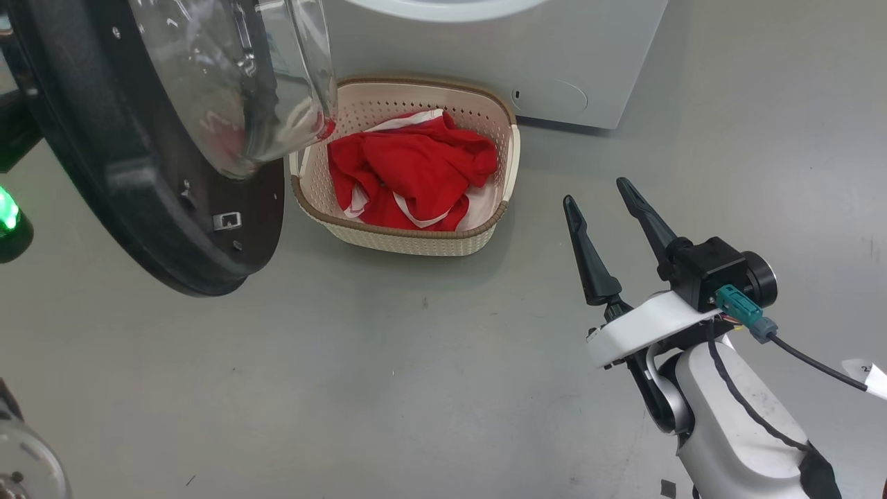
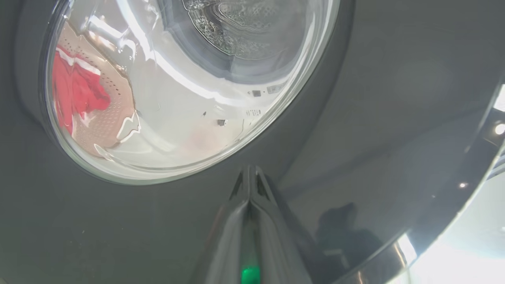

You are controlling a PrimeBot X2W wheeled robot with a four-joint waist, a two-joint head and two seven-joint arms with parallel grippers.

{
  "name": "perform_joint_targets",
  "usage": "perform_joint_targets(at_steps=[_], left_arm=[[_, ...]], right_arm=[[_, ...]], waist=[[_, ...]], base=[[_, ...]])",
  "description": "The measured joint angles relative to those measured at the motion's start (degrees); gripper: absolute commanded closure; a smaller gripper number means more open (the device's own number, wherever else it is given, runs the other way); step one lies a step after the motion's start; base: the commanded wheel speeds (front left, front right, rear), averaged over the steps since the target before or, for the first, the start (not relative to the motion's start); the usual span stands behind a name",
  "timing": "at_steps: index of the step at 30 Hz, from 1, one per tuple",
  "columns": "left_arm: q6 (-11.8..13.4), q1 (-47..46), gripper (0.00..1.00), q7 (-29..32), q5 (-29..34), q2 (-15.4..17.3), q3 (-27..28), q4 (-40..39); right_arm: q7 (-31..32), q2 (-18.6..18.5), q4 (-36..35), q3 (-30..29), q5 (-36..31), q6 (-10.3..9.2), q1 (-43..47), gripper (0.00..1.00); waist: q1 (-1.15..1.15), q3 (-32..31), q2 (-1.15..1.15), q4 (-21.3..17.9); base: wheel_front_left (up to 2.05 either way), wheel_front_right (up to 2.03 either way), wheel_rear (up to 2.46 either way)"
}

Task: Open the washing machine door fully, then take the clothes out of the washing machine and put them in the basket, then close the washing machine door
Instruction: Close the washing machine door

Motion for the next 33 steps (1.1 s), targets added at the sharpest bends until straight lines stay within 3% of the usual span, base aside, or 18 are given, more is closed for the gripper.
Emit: perform_joint_targets(at_steps=[8,19,23,30,33], left_arm=[[0.0,1.7,1.0,0.8,-0.3,-1.9,0.1,-3.8],[0.0,6.6,1.0,-9.1,2.6,-0.8,1.2,-12.8],[0.0,12.0,1.0,-18.2,10.3,3.6,-2.9,-25.4],[0.0,21.8,1.0,-26.1,15.0,3.3,-11.6,-36.4],[0.0,26.9,1.0,-30.6,18.6,5.1,-15.9,-41.0]], right_arm=[[-0.3,0.2,0.1,0.0,0.1,0.0,0.0,0.0],[-0.6,0.2,1.3,-0.4,0.8,0.0,0.0,0.0],[-1.0,0.5,1.9,-0.8,1.8,0.0,0.1,0.0],[-1.1,0.5,2.5,-1.5,2.4,-0.01,2.0,0.0],[-1.1,0.6,2.7,-1.5,2.5,0.0,2.3,0.0]], waist=[[0.0,0.0,0.0,-0.4],[0.0,-1.2,0.0,-0.5],[0.0,-2.5,0.0,-0.4],[0.0,-4.6,0.0,0.3],[0.0,-5.5,0.0,0.7]], base=[[0.0,0.0,0.0],[0.0,0.0,0.0],[0.0,0.0,0.0],[0.0,0.0,0.0],[0.0,0.0,0.0]])
